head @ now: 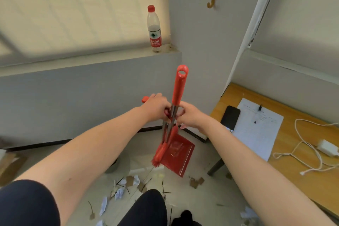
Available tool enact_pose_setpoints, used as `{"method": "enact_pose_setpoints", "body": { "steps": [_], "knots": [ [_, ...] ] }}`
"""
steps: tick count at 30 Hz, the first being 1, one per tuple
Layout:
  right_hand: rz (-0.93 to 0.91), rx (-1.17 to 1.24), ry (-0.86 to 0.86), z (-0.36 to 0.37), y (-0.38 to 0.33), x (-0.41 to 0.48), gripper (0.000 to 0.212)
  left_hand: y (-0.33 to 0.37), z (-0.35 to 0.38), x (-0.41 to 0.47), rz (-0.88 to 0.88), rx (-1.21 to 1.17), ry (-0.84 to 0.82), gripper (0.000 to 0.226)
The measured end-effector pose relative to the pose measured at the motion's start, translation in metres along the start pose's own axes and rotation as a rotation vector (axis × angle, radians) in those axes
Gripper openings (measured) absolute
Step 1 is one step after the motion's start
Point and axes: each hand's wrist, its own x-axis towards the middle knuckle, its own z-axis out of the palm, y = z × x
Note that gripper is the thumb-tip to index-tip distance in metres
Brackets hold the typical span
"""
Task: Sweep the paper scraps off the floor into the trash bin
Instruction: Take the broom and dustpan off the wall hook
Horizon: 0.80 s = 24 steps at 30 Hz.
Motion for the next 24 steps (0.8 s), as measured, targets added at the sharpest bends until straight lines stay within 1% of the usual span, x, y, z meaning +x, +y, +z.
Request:
{"method": "enact_pose_setpoints", "body": {
  "steps": [2,3,6,8,11,16,19,20,24],
  "knots": [
    [-0.107,-0.096,0.002,0.021,0.005,-0.009,0.043,-0.002,0.008,-0.022,-0.015,0.013,-0.024,0.025],
    [-0.151,-0.130,0.026,0.031,0.006,-0.013,0.039,-0.004,0.012,-0.031,-0.019,0.011,-0.029,0.024],
    [-0.240,-0.274,0.200,0.060,0.007,-0.023,0.017,-0.006,0.021,-0.059,-0.036,-0.036,-0.017,0.030],
    [-0.222,-0.326,0.292,0.079,0.006,-0.037,0.010,-0.001,0.024,-0.078,-0.053,-0.017,0.021,0.027],
    [-0.217,-0.386,0.358,0.107,0.009,-0.060,0.010,0.007,0.034,-0.113,-0.086,0.015,0.066,0.032],
    [-0.246,-0.450,0.332,0.177,0.015,-0.098,0.013,-0.005,0.069,-0.185,-0.099,-0.043,0.050,0.033],
    [-0.235,-0.445,0.295,0.231,0.019,-0.119,0.034,-0.018,0.095,-0.237,-0.081,-0.056,0.043,0.035],
    [-0.238,-0.445,0.286,0.249,0.020,-0.127,0.038,-0.024,0.104,-0.253,-0.077,-0.052,0.040,0.035],
    [-0.249,-0.444,0.254,0.303,0.009,-0.156,0.036,-0.041,0.113,-0.318,-0.049,-0.060,0.056,0.035]
  ]
}}
